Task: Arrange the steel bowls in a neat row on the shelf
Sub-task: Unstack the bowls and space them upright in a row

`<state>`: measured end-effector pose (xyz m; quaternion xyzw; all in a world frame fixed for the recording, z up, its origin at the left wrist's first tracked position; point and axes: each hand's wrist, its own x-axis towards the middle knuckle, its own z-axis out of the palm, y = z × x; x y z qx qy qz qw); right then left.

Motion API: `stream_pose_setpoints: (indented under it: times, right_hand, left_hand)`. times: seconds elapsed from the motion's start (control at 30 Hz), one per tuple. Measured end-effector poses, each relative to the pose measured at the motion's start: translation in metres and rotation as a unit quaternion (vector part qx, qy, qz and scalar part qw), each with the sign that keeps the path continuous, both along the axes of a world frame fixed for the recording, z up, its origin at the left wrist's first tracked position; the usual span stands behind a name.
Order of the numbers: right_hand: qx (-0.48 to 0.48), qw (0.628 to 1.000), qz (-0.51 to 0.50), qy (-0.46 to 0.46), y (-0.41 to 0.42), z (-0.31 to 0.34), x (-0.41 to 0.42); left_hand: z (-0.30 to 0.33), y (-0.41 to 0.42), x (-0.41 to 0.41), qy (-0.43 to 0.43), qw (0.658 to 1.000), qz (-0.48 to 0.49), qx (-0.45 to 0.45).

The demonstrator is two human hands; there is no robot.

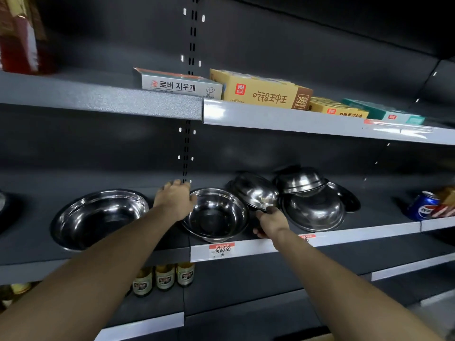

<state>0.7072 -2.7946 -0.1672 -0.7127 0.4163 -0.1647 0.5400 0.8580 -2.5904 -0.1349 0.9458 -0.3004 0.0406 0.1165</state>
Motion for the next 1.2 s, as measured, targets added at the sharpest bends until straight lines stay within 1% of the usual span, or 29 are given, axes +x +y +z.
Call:
stream_pose_setpoints:
  times: [0.1, 0.27, 0.43, 0.57, 0.77, 0.9, 1.07, 1.2]
  right_hand:
    - [0.013, 1.0, -0.024, -0.008, -0.012, 0.0, -0.004]
    - [0.039, 0.998, -0.039, -0.034, -0.039, 0.0, -0.008]
    - [0.049, 0.997, -0.032, -0.041, -0.072, -0.006, -0.004]
    - [0.074, 0.996, -0.022, -0.051, -0.101, -0.01, 0.006]
    - [0.091, 0.995, 0.002, -0.047, -0.132, -0.02, 0.023]
    - [0.1, 0.994, 0.016, -0.04, -0.144, -0.024, 0.031]
    - [0.109, 0.993, 0.038, -0.025, -0.148, -0.026, 0.042]
    - [0.122, 0.991, 0.054, -0.019, -0.149, -0.032, 0.047]
  left_hand:
    - [0.0, -0.021, -0.005, 0.006, 1.0, -0.023, -0.012]
    - [-0.002, -0.057, -0.013, 0.016, 0.999, -0.041, -0.006]
    - [-0.001, -0.095, -0.017, 0.012, 0.999, -0.041, -0.006]
    - [-0.005, -0.126, -0.018, 0.01, 0.999, -0.039, 0.003]
    - [-0.009, -0.162, -0.013, 0.016, 0.999, -0.021, 0.02]
    - [-0.012, -0.182, -0.009, 0.039, 0.999, -0.007, 0.008]
    - [-0.018, -0.204, -0.003, 0.079, 0.996, 0.02, -0.028]
    - [-0.024, -0.216, 0.0, 0.106, 0.993, 0.053, -0.019]
